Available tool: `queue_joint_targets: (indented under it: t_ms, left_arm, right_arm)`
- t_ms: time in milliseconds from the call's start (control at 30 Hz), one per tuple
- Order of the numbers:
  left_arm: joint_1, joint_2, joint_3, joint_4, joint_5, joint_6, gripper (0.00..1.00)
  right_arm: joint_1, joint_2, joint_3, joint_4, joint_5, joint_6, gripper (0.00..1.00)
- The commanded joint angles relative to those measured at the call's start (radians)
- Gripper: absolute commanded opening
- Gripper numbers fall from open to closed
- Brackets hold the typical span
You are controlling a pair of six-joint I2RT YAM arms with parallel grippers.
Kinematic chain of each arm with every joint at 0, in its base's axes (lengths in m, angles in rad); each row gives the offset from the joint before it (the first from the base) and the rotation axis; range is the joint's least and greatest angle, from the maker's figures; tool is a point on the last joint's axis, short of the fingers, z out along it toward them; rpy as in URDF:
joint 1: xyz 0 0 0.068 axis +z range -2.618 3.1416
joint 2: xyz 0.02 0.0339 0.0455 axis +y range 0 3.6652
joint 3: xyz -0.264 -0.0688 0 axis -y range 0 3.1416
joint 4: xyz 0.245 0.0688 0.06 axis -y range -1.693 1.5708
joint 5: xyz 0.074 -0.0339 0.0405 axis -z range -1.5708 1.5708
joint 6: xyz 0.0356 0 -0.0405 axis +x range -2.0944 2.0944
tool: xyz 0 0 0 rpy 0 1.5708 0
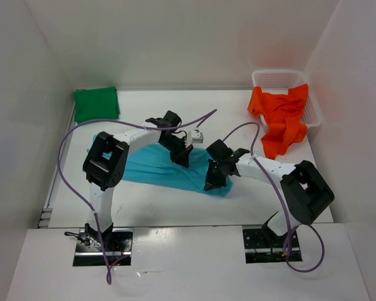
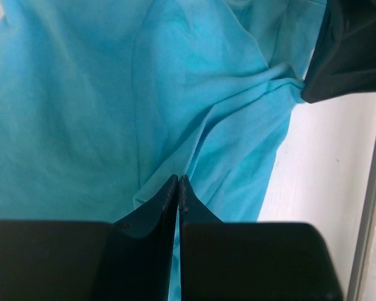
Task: Fold and stack the t-shirts
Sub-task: Fold the other side of the tshirt into a rectangle
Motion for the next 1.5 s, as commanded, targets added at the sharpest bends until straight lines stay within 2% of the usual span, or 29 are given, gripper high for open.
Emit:
queue_joint_targets:
  t_ms: [0, 67, 433, 700, 733, 767, 833, 1067, 1200, 1233, 1467]
  left_arm:
    - [0.028, -0.062, -0.013, -0.019, 0.071, -0.008, 0.08]
    - [0.037, -0.082, -0.022, -0.037, 0.071, -0.008, 0.08]
    - [0.056, -0.154, -0.076, -0.088, 0.102, 0.021, 0.08]
    - [0.066, -0.154, -0.097, -0.055, 0.111, 0.021, 0.08]
    - [0.066, -0.142, -0.097, -0.054, 0.111, 0.021, 0.11]
    - [0.066, -0.13, -0.088, -0.071, 0.1, 0.021, 0.21]
    - [0.041, -0.087, -0.033, -0.097, 0.085, 0.041, 0.51]
    - [0.016, -0.033, 0.028, -0.061, 0.079, 0.041, 0.63]
    - [-0.002, -0.015, 0.028, -0.061, 0.079, 0.115, 0.68]
    - [-0.003, 0.001, 0.028, -0.051, 0.07, 0.125, 0.72]
    - [-0.003, 0.022, -0.005, 0.027, 0.099, 0.127, 0.85]
  right_arm:
    - [0.008, -0.046, 0.051, -0.019, 0.048, -0.018, 0.0]
    - [0.008, -0.087, 0.051, -0.032, 0.048, -0.018, 0.0]
    - [0.206, -0.183, 0.084, -0.108, 0.016, 0.071, 0.0]
    - [0.197, -0.169, 0.115, -0.15, 0.05, 0.036, 0.0]
    - [0.197, -0.158, 0.115, -0.15, 0.05, 0.025, 0.0]
    - [0.197, -0.148, 0.115, -0.15, 0.05, 0.025, 0.0]
    - [0.197, -0.126, 0.104, -0.129, 0.038, 0.025, 0.0]
    - [0.197, -0.082, 0.077, -0.084, 0.025, 0.016, 0.0]
    - [0.197, -0.081, 0.066, -0.064, 0.025, 0.025, 0.0]
    - [0.197, -0.081, 0.066, -0.055, 0.025, 0.025, 0.0]
    - [0.197, -0.081, 0.066, -0.055, 0.025, 0.043, 0.0]
